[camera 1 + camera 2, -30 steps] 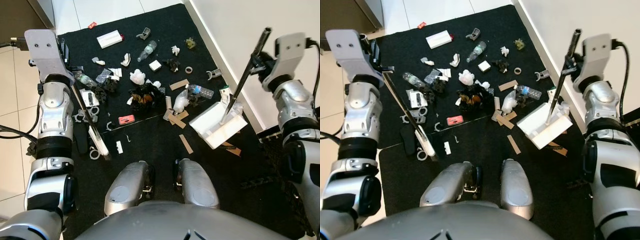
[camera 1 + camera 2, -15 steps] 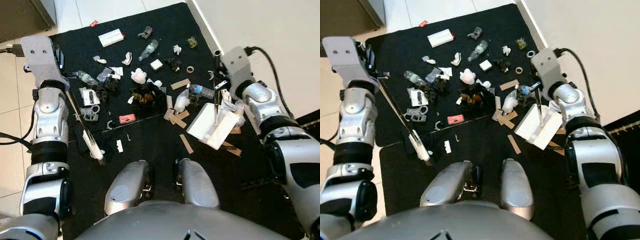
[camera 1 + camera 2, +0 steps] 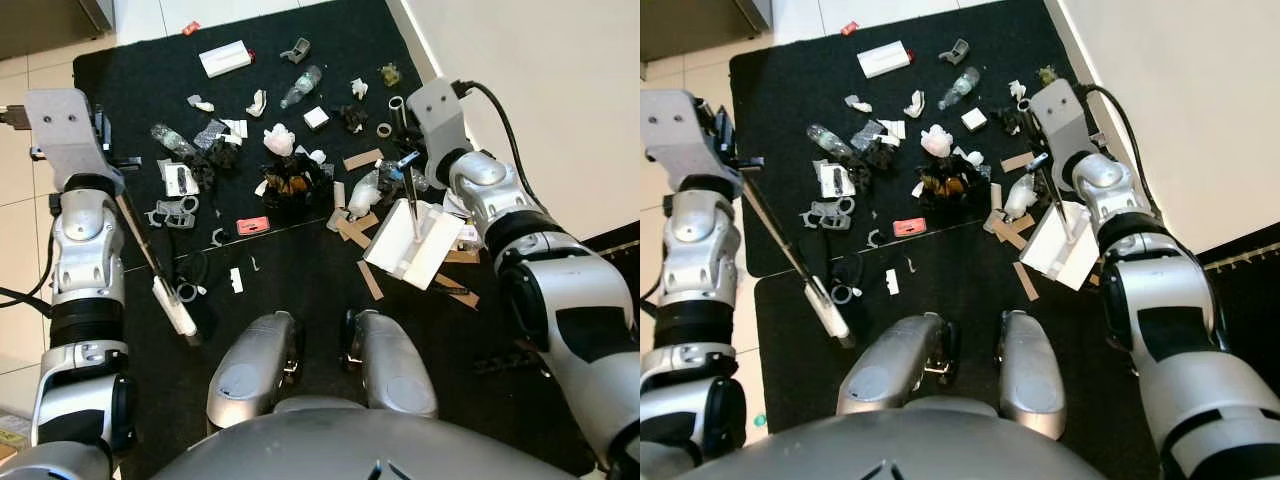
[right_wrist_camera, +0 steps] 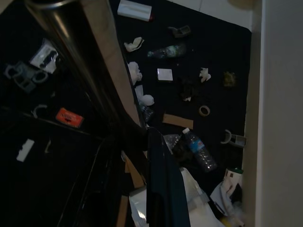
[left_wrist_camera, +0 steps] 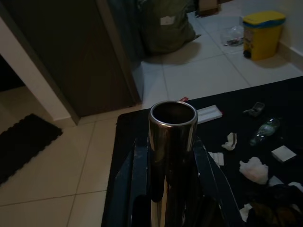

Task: Sweep floor

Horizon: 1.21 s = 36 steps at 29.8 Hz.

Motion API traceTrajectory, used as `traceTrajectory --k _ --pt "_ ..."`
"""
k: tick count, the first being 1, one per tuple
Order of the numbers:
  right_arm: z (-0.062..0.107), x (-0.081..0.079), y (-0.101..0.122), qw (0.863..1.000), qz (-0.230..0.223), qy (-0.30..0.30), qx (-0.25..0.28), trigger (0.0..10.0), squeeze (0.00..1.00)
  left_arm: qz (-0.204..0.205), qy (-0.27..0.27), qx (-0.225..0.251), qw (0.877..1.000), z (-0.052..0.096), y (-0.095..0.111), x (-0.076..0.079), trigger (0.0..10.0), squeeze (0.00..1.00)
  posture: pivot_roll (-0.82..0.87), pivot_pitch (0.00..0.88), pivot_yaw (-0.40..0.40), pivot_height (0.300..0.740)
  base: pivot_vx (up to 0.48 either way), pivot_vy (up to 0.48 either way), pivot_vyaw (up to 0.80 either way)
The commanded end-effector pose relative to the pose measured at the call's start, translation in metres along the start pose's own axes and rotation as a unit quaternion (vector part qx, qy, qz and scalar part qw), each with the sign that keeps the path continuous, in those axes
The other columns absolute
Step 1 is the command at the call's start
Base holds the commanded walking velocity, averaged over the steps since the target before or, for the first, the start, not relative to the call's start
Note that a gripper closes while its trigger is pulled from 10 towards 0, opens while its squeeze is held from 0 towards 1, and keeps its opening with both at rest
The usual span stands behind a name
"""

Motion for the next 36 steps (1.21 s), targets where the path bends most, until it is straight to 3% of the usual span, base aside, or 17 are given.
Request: traceTrajectory --k 1,7,10,17,20,22,26,32,36 --pt "-0.003 -0.005 -0.006 0.999 -0.036 -0.011 -0.011 10.0 0.00 -0.022 0.021 0.015 0.999 -0.001 0.009 -0.017 10.0 0.00 0.16 0.146 0.016 0.740 0.000 0.000 0.00" --pt "-0.009 -0.017 0.000 0.999 -0.027 -0.017 0.001 10.0 0.00 -0.021 0.019 0.014 1.000 0.001 0.009 -0.014 10.0 0.00 0.17 0.153 0.019 0.740 0.000 0.000 0.00" --pt "-0.017 -0.049 -0.004 0.999 -0.028 0.034 -0.010 10.0 0.00 -0.021 0.013 0.013 1.000 0.002 0.009 -0.010 10.0 0.00 0.18 0.154 0.023 0.740 0.000 0.000 0.00" --pt "-0.021 -0.074 -0.002 0.993 -0.073 0.092 -0.007 10.0 0.00 -0.026 0.015 0.012 0.999 0.002 0.009 -0.014 10.0 0.00 0.20 0.154 0.027 0.740 0.000 0.000 0.00" --pt "-0.023 -0.100 -0.005 0.983 -0.092 0.155 -0.033 10.0 0.00 -0.032 0.019 0.010 0.999 0.002 0.008 -0.018 10.0 0.00 0.21 0.156 0.026 0.740 0.000 0.000 0.00" --pt "-0.023 -0.100 -0.005 0.983 -0.092 0.155 -0.033 10.0 0.00 -0.032 0.019 0.010 0.999 0.002 0.008 -0.018 10.0 0.00 0.21 0.156 0.026 0.740 0.000 0.000 0.00" --pt "-0.024 -0.135 -0.001 0.965 -0.090 0.237 -0.066 10.0 0.00 -0.034 0.022 0.008 0.999 0.006 0.007 -0.019 10.0 0.00 0.22 0.158 0.019 0.740 0.000 0.000 0.00" --pt "-0.025 -0.157 0.013 0.955 -0.084 0.279 -0.047 10.0 0.00 -0.032 0.029 0.005 0.999 0.009 0.005 -0.020 10.0 0.00 0.23 0.156 0.004 0.740 0.000 0.000 0.00" --pt "-0.027 -0.159 0.022 0.962 -0.074 0.263 -0.010 10.0 0.00 -0.032 0.030 0.004 0.999 0.012 0.004 -0.018 10.0 0.00 0.23 0.153 -0.003 0.740 0.000 0.000 0.00"
Point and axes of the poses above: a point about 5 cm out from each wrist's last joint towards the gripper, its own z axis pointing back from the gripper into the wrist, its own y axis along the axis of the wrist's last joint, x = y × z, the point moved 3 cm from there along -z, pointing out of the wrist towards the gripper, and after that the axes turned 11 degrees about -z, right-handed, at the moved point
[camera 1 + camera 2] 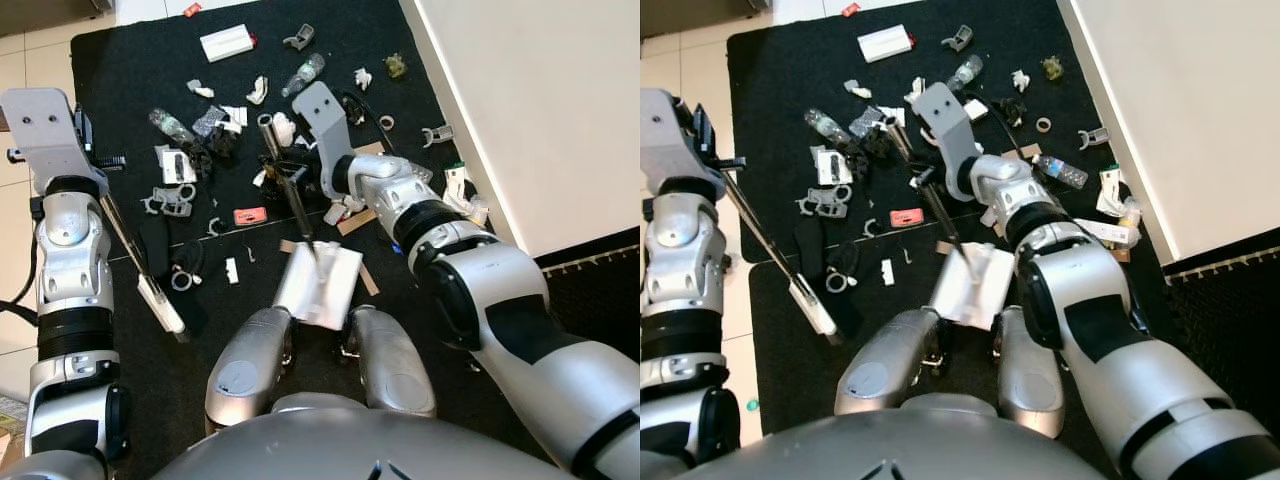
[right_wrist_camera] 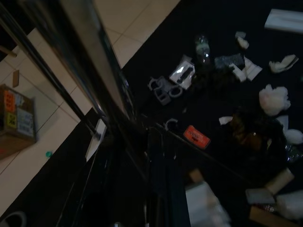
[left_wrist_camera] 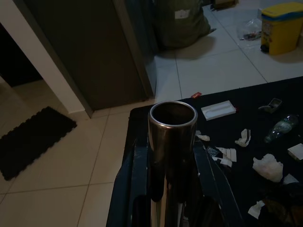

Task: Sweep floor

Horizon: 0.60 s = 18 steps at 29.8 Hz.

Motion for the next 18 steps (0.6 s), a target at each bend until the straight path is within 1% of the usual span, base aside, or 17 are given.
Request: traceTrajectory --k 1,3,5,7,8,9,10,12,14,16,18 --pt "-0.001 -0.003 0.000 1.000 -0.009 0.001 0.015 10.0 0.00 -0.021 0.009 0.005 1.000 0.001 0.002 -0.005 10.0 0.00 0.23 0.153 -0.003 0.740 0.000 0.000 0.00" --pt "0.001 0.002 0.005 0.999 -0.004 -0.008 0.037 10.0 0.00 -0.021 0.007 0.003 1.000 0.004 0.000 -0.002 10.0 0.00 0.22 0.149 -0.007 0.740 0.000 0.000 0.00" --pt "0.007 0.009 0.011 0.998 0.015 -0.020 0.058 10.0 0.00 -0.021 0.005 -0.002 1.000 0.006 -0.004 0.002 10.0 0.00 0.22 0.149 -0.007 0.740 0.000 0.000 0.00" --pt "0.007 0.009 0.011 0.998 0.015 -0.020 0.058 10.0 0.00 -0.021 0.005 -0.002 1.000 0.006 -0.004 0.002 10.0 0.00 0.22 0.149 -0.007 0.740 0.000 0.000 0.00" --pt "0.010 0.013 0.014 0.997 0.025 -0.024 0.066 10.0 0.00 -0.021 0.003 -0.004 1.000 0.008 -0.005 0.003 10.0 0.00 0.21 0.147 -0.006 0.740 0.000 0.000 0.00" --pt "0.018 0.023 0.019 0.995 0.055 -0.040 0.078 10.0 0.00 -0.022 -0.001 -0.009 1.000 0.013 -0.010 0.005 10.0 0.00 0.20 0.144 -0.005 0.740 0.000 0.000 0.00" --pt "0.021 0.026 0.020 0.994 0.064 -0.046 0.080 10.0 0.00 -0.022 -0.002 -0.011 1.000 0.015 -0.011 0.006 10.0 0.00 0.20 0.144 -0.005 0.740 0.000 0.000 0.00" --pt "0.027 0.034 0.023 0.991 0.079 -0.058 0.086 10.0 0.00 -0.024 -0.005 -0.018 1.000 0.020 -0.018 0.006 10.0 0.00 0.20 0.143 -0.004 0.740 0.000 0.000 0.00" --pt "0.029 0.035 0.024 0.991 0.082 -0.061 0.088 10.0 0.00 -0.024 -0.005 -0.020 0.999 0.022 -0.019 0.006 10.0 0.00 0.20 0.143 -0.004 0.740 0.000 0.000 0.00" --pt "0.038 0.045 0.029 0.987 0.106 -0.077 0.094 10.0 0.00 -0.027 -0.003 -0.026 0.999 0.027 -0.024 0.004 10.0 0.00 0.20 0.138 -0.008 0.740 0.000 0.000 0.00" --pt "0.051 0.058 0.038 0.982 0.130 -0.091 0.102 10.0 0.00 -0.032 0.000 -0.029 0.999 0.032 -0.027 -0.002 10.0 0.00 0.21 0.136 -0.012 0.740 0.000 0.000 0.00"
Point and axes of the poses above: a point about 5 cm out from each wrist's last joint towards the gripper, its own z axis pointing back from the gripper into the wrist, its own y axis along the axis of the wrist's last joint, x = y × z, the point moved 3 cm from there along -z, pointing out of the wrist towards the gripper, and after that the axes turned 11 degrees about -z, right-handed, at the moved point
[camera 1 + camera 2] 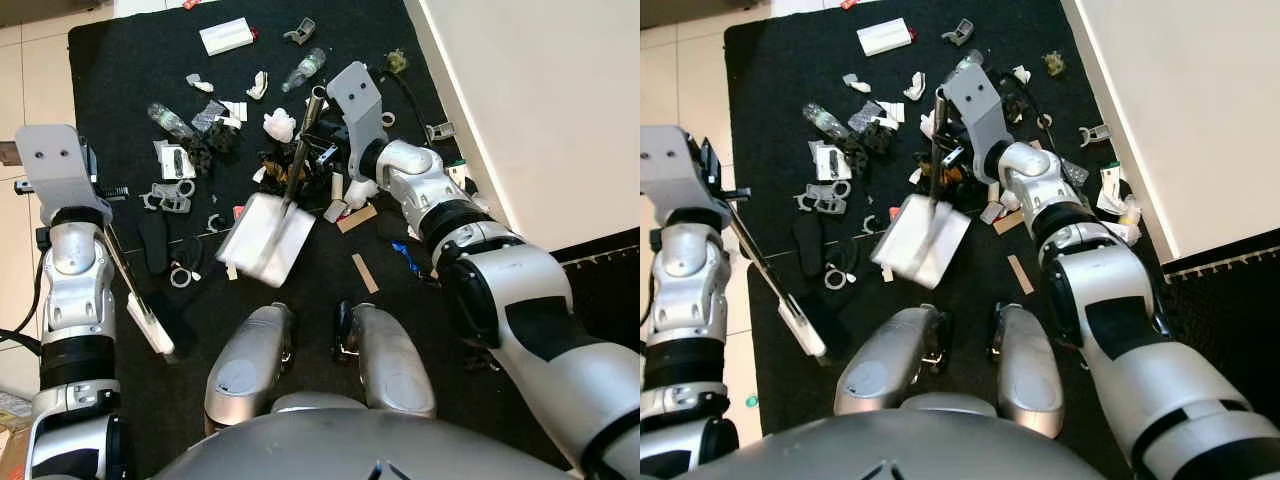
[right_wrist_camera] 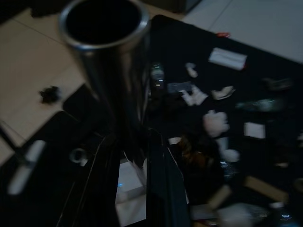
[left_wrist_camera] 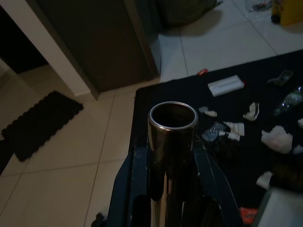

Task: Sweep floor

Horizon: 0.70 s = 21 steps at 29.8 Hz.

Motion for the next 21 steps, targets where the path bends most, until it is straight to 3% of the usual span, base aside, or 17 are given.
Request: traceTrajectory --k 1,7,10,12,15,21 --pt "0.010 0.017 0.019 0.999 0.040 -0.014 0.034 10.0 0.00 -0.011 0.007 0.004 1.000 0.006 -0.001 -0.006 10.0 0.00 0.21 0.136 -0.013 0.740 0.000 0.000 0.00" --pt "0.027 0.035 0.025 0.996 0.082 0.003 0.026 10.0 0.00 -0.021 0.015 0.000 1.000 0.010 -0.004 -0.020 10.0 0.00 0.21 0.132 -0.016 0.740 0.000 0.000 0.00" --pt "0.040 0.041 0.013 0.991 0.122 0.042 -0.028 10.0 0.00 -0.029 0.020 -0.005 0.999 0.010 -0.008 -0.027 10.0 0.00 0.19 0.128 -0.013 0.740 0.000 0.000 0.00" --pt "0.042 0.042 0.012 0.990 0.126 0.048 -0.035 10.0 0.00 -0.029 0.021 -0.006 0.999 0.010 -0.009 -0.027 10.0 0.00 0.19 0.128 -0.013 0.740 0.000 0.000 0.00" --pt "0.044 0.042 0.001 0.981 0.167 0.057 -0.078 10.0 0.00 -0.030 0.019 -0.005 0.999 0.007 -0.007 -0.026 10.0 0.00 0.18 0.127 -0.006 0.740 0.000 0.000 0.00" --pt "0.038 0.028 -0.017 0.964 0.217 0.084 -0.125 10.0 0.00 -0.030 0.014 -0.002 0.999 0.004 -0.003 -0.022 10.0 0.00 0.19 0.133 -0.003 0.740 0.000 0.000 0.00"
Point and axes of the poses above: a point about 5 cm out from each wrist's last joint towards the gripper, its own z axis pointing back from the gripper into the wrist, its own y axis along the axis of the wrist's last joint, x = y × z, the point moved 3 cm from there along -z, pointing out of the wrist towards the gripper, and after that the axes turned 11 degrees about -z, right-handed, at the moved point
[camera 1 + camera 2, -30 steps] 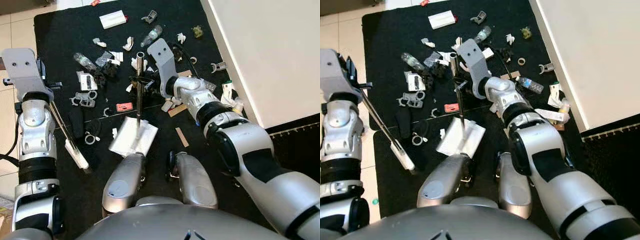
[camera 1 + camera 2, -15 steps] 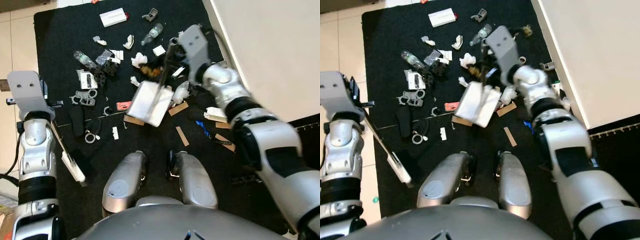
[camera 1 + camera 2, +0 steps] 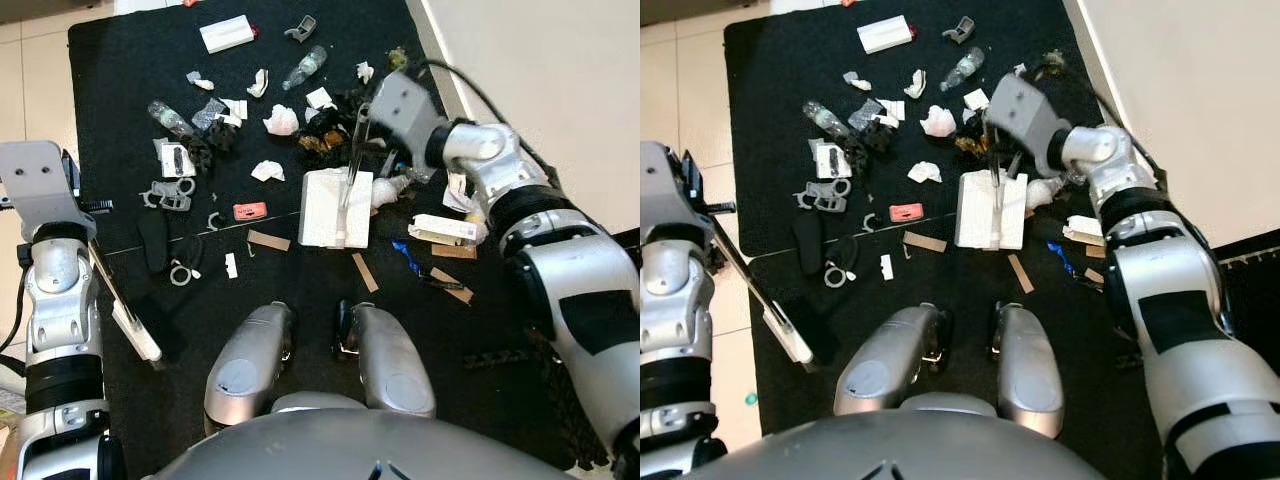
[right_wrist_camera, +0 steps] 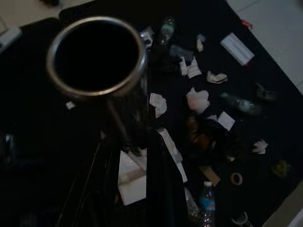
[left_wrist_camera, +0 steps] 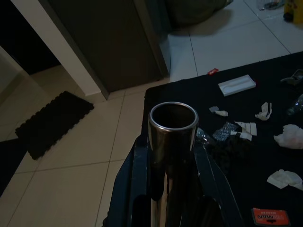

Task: Sweep floor

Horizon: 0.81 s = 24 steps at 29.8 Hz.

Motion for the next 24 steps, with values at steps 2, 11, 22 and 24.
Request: traceTrajectory --k 2,11,22,24 --pt "-0.010 -0.014 -0.010 0.999 0.040 0.010 -0.031 10.0 0.00 -0.021 -0.002 -0.008 1.000 -0.001 -0.003 -0.005 10.0 0.00 0.20 0.137 -0.004 0.740 0.000 0.000 0.00" --pt "-0.020 -0.027 -0.017 0.988 0.112 0.045 -0.098 10.0 0.00 -0.020 0.001 -0.010 1.000 0.004 -0.005 -0.005 10.0 0.00 0.22 0.143 -0.010 0.740 0.000 0.000 0.00" --pt "0.003 0.012 0.016 0.999 -0.008 0.034 -0.041 10.0 0.00 -0.017 -0.003 -0.014 1.000 0.007 -0.007 0.003 10.0 0.00 0.21 0.145 -0.022 0.740 0.000 0.000 0.00" --pt "0.007 0.019 0.025 0.999 -0.035 0.025 -0.012 10.0 0.00 -0.017 -0.004 -0.014 1.000 0.007 -0.007 0.004 10.0 0.00 0.21 0.145 -0.021 0.740 0.000 0.000 0.00"
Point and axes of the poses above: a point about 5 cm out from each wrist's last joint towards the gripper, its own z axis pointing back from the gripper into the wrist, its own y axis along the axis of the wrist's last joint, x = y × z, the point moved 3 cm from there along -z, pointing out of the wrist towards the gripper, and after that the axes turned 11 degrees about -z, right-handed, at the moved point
